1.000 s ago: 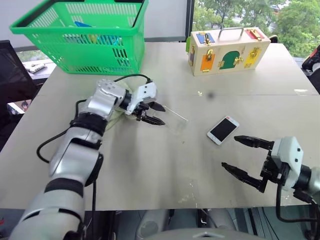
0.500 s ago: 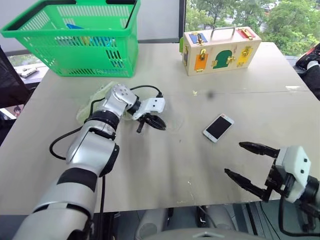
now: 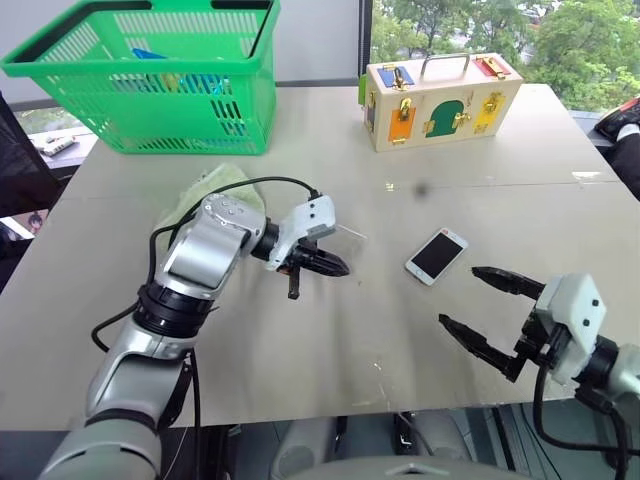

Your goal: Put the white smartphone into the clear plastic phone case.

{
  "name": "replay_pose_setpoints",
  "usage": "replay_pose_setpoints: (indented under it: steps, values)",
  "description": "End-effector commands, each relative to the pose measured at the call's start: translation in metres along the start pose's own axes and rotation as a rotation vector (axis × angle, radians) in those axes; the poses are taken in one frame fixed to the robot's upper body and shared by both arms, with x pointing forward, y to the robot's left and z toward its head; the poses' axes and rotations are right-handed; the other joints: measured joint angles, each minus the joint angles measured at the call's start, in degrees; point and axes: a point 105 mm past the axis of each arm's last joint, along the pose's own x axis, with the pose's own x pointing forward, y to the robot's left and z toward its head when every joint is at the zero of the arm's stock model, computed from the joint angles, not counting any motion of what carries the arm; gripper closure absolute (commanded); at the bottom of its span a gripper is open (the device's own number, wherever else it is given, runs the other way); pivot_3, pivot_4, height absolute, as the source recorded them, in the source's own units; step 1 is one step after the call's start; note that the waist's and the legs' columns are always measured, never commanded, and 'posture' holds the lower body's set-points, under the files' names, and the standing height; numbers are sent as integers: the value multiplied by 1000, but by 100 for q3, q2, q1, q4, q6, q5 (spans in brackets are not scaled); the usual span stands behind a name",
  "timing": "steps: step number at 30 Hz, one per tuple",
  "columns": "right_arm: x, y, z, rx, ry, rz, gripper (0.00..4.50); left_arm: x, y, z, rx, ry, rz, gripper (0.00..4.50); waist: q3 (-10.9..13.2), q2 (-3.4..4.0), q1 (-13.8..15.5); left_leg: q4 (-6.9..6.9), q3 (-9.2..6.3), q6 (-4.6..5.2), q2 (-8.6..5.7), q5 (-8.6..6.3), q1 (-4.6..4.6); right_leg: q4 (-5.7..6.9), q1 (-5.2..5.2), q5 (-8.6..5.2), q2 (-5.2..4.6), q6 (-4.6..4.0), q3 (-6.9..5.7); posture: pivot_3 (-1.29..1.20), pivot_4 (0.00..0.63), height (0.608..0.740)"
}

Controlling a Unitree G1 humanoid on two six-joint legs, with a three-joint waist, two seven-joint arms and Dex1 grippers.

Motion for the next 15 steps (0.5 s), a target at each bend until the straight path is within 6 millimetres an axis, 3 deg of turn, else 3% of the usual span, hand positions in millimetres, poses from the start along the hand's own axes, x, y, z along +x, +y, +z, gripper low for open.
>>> replay_pose_setpoints:
  steps: [1, 6, 10, 15]
  values:
    - [2, -2, 4, -34, -9, 28, 0, -12, 12, 9, 85, -63, 74, 3947, 0, 0, 0, 0, 2, 0, 1, 0, 5, 0, 2, 0, -1, 0, 1, 0, 150, 740]
    - [2, 0, 4, -35, -6, 28, 0, -13, 26, 1, 188, -65, 74, 1758, 0, 0, 17, -3, 7, -1, -3, 0, 6, -1, 2, 12, -8, -21, 6, 0, 150, 740]
    - [-1, 5, -2, -31, 24, 39, 0, -11, 53, -25, 315, 89, 82, 1758, 0, -1, 46, -4, 11, -1, -8, 0, 5, -3, 1, 13, -10, -21, 8, 0, 150, 740]
    - [-11, 9, -5, -15, 49, 29, 0, -6, 78, -26, 335, 135, 68, 1758, 2, -5, 135, 1, 11, 1, -12, 0, -3, -5, -1, 13, -10, -19, 0, 0, 150, 740]
